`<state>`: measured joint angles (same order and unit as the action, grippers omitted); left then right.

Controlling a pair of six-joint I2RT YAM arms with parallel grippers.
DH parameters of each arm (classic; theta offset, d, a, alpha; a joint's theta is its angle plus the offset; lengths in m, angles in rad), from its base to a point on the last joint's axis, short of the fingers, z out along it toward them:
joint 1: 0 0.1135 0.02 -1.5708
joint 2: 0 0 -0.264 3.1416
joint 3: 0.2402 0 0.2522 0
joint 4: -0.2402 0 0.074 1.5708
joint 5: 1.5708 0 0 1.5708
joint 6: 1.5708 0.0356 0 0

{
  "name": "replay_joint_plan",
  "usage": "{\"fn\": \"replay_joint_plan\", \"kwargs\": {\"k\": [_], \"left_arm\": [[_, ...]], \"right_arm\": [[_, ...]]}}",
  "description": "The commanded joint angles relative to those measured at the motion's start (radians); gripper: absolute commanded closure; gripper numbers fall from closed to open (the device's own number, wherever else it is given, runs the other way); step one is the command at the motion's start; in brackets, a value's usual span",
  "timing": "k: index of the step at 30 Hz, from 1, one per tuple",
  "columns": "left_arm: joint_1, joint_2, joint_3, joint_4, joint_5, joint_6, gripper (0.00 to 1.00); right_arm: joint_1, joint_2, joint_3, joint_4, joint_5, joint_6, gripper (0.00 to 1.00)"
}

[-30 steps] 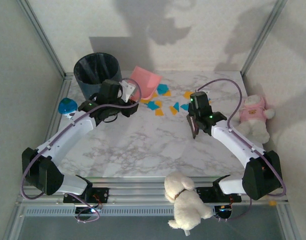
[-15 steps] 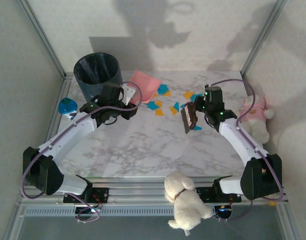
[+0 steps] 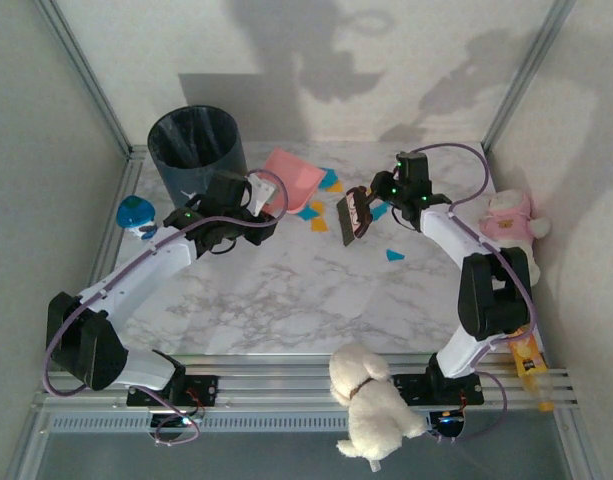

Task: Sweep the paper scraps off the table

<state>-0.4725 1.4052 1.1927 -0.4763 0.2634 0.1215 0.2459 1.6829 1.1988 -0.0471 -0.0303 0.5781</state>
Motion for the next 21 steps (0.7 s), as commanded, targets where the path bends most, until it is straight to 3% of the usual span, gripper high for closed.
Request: {"fn": "replay_joint_plan", "kwargs": {"k": [1, 14, 21], "left_arm": [[-0.012, -0.005, -0.009, -0.013, -0.016, 0.019, 1.00], [-0.047, 0.026, -0.010, -0.056, 0.002, 0.076, 1.00], [-0.072, 0.065, 0.003, -0.073, 0.016, 0.123, 1.00]], "right_arm": [[-0.010, 0.016, 0.050, 0.040, 0.006, 0.045, 1.00], [-0.012, -0.098, -0.006, -0.224, 0.315, -0.019, 1.00], [-0.012, -0.191, -0.054, -0.241, 0.303, -0.066, 1.00]]}}
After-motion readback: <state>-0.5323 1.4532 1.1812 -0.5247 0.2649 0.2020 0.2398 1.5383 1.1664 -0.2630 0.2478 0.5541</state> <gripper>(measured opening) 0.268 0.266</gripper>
